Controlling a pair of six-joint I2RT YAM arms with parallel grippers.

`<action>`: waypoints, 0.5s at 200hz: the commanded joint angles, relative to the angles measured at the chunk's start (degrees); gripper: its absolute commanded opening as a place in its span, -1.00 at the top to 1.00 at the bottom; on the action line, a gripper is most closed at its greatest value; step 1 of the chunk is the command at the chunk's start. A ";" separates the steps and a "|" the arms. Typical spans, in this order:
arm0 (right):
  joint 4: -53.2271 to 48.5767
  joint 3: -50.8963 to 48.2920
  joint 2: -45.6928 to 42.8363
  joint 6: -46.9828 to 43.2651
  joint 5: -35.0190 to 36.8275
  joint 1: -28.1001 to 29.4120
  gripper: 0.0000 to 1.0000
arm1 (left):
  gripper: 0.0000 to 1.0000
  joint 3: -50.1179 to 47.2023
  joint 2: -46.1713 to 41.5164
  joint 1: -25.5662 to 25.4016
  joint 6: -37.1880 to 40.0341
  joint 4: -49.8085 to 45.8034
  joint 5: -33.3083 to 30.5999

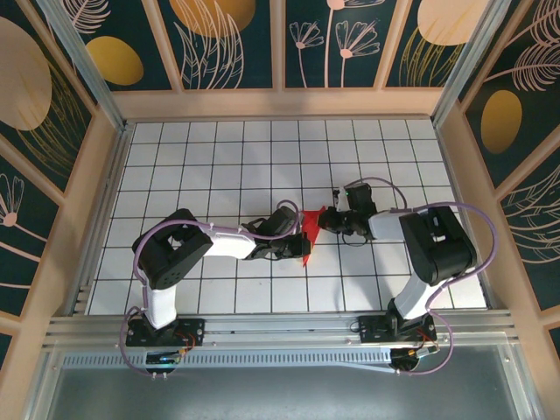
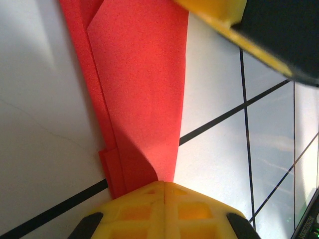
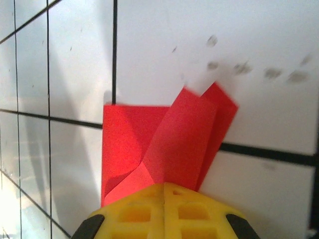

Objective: Fold a paper plane with a square sheet of paper (fold left side to right side)
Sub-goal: Fold the wing for the fifth time at the center of the table.

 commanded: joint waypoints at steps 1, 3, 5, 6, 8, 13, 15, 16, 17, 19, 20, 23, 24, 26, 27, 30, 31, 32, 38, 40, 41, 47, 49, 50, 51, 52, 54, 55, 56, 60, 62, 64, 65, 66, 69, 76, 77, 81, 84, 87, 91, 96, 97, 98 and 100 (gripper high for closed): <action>-1.67 1.96 2.24 -2.46 4.07 -3.04 1.00 | 1.00 -2.55 1.69 0.26 1.08 -8.41 -2.36; -1.76 2.18 2.36 -2.51 4.00 -3.26 1.00 | 1.00 -2.56 1.67 0.27 1.09 -8.40 -2.36; -1.79 2.26 2.43 -2.65 3.98 -3.49 1.00 | 1.00 -2.54 1.62 0.26 1.03 -8.40 -2.32; -1.78 2.33 2.53 -2.74 3.98 -3.56 1.00 | 1.00 -2.52 1.61 0.27 1.06 -8.40 -2.30; -1.83 2.45 2.63 -2.75 3.91 -3.72 1.00 | 1.00 -2.57 1.60 0.21 1.08 -8.40 -2.35; -1.98 2.84 3.01 -2.94 3.89 -4.15 1.00 | 1.00 -2.69 1.60 0.28 1.06 -8.40 -2.34; -2.02 3.02 3.10 -3.03 3.86 -4.28 1.00 | 1.00 -2.68 1.60 0.26 1.09 -8.33 -2.36; -2.02 3.06 3.17 -3.01 3.83 -4.35 1.00 | 1.00 -2.68 1.60 0.22 1.09 -8.32 -2.36; -2.07 3.13 3.21 -3.05 3.81 -4.43 1.00 | 1.00 -2.68 1.60 0.21 1.09 -8.32 -2.36; -2.10 3.21 3.40 -3.16 3.74 -4.55 1.00 | 1.00 -2.63 1.60 0.22 1.07 -8.31 -2.36; -2.11 3.29 3.50 -3.21 3.72 -4.70 1.00 | 1.00 -2.66 1.60 0.21 1.08 -8.31 -2.36; -2.18 3.55 3.62 -3.30 3.64 -4.92 1.00 | 1.00 -2.67 1.60 0.25 0.99 -8.25 -2.29; -2.19 3.55 3.65 -3.32 3.63 -5.02 1.00 | 1.00 -2.72 1.60 0.22 1.00 -8.24 -2.28; -2.20 3.68 3.83 -3.43 3.56 -5.09 1.00 | 1.00 -2.75 1.60 0.22 1.02 -8.23 -2.28; -2.20 3.79 3.83 -3.48 3.55 -5.15 1.00 | 1.00 -2.76 1.60 0.21 1.01 -8.23 -2.28; -2.27 4.06 3.99 -3.57 3.54 -5.34 1.00 | 1.00 -2.76 1.60 0.19 1.01 -8.18 -2.28; -2.28 4.11 4.02 -3.63 3.54 -5.36 1.00 | 1.00 -2.76 1.60 0.24 1.00 -8.16 -2.28; -2.29 4.18 4.07 -3.67 3.54 -5.42 1.00 | 1.00 -2.77 1.60 0.21 1.00 -8.15 -2.23; -2.45 4.76 4.59 -3.77 3.53 -5.80 1.00 | 1.00 -2.78 1.60 0.24 0.95 -8.14 -2.18; -2.53 4.93 4.73 -3.83 3.47 -5.88 1.00 | 1.00 -2.77 1.60 0.20 0.99 -8.14 -2.23; -2.54 5.03 4.82 -3.89 3.46 -5.94 1.00 | 1.00 -2.77 1.60 0.24 0.95 -8.14 -2.25; -2.75 5.70 5.26 -4.16 3.45 -6.26 1.00 | 1.00 -2.77 1.62 0.20 0.99 -8.05 -2.27; -2.85 5.91 5.46 -4.21 3.45 -6.35 1.00 | 1.00 -2.77 1.52 0.26 1.00 -8.05 -2.28; -2.92 6.00 5.50 -4.22 3.45 -6.39 1.00 | 1.00 -2.77 1.52 0.27 1.00 -8.05 -2.28; -3.00 6.14 5.60 -4.27 3.45 -6.46 1.00 | 1.00 -2.77 1.47 0.27 1.00 -8.05 -2.28; -3.04 6.25 5.66 -4.29 3.45 -6.54 1.00 | 1.00 -2.77 1.49 0.28 1.00 -8.05 -2.23; -3.25 6.51 5.87 -4.42 3.45 -6.64 1.00 | 1.00 -2.83 1.51 0.26 1.00 -8.05 -2.22; -3.30 6.61 5.97 -4.45 3.45 -6.67 1.00 | 1.00 -2.80 1.51 0.22 1.00 -8.05 -2.21; -3.42 6.75 6.15 -4.50 3.45 -6.74 1.00 | 1.00 -2.83 1.51 0.21 1.00 -8.05 -2.24; -3.58 7.20 6.47 -4.65 3.48 -6.89 1.00 | 1.00 -2.84 1.49 0.21 1.00 -8.05 -2.22; -3.60 7.41 6.62 -4.66 3.46 -7.03 1.00 | 1.00 -2.85 1.44 0.22 0.94 -8.05 -2.26; -3.67 7.59 6.71 -4.73 3.45 -7.11 1.00 | 1.00 -2.85 1.43 0.22 0.92 -8.05 -2.25; -3.69 7.68 6.78 -4.74 3.45 -7.17 1.00 | 1.00 -2.90 1.43 0.25 0.92 -8.05 -2.26; -3.74 7.72 6.86 -4.83 3.45 -7.24 1.00 | 1.00 -2.92 1.38 0.22 0.92 -8.00 -2.23; -3.85 7.92 7.05 -4.80 3.45 -7.48 1.00 | 1.00 -2.94 1.36 0.21 0.92 -7.98 -2.31; -4.09 8.60 7.47 -4.95 3.28 -7.84 1.00 | 1.00 -2.88 1.32 0.28 0.92 -7.98 -2.31; -4.11 8.62 7.51 -4.98 3.28 -7.84 1.00 | 1.00 -2.95 1.33 0.23 0.92 -7.97 -2.29; -4.16 9.08 7.70 -5.14 3.19 -8.02 1.00 | 1.00 -3.02 1.26 0.25 0.87 -7.96 -2.33; -4.26 9.35 7.87 -5.19 3.18 -8.19 1.00 | 1.00 -3.03 1.25 0.22 0.82 -7.92 -2.38; -4.43 9.55 7.97 -5.27 3.18 -8.26 1.00 | 1.00 -3.11 1.18 0.23 0.83 -7.88 -2.40; -4.60 9.86 8.12 -5.33 3.18 -8.48 1.00 | 1.00 -3.12 1.16 0.19 0.81 -7.87 -2.44; -4.75 10.32 8.19 -5.45 3.11 -8.58 1.00 | 1.00 -3.09 1.16 0.20 0.76 -7.86 -2.38; -4.79 10.36 8.22 -5.46 3.10 -8.65 1.00 | 1.00 -3.11 1.16 0.24 0.80 -7.82 -2.41; -4.77 10.38 8.24 -5.50 3.10 -8.69 1.00 | 1.00 -3.11 1.16 0.26 0.81 -7.80 -2.43; -4.87 10.57 8.25 -5.53 3.03 -8.71 1.00 | 1.00 -3.12 1.12 0.25 0.82 -7.79 -2.40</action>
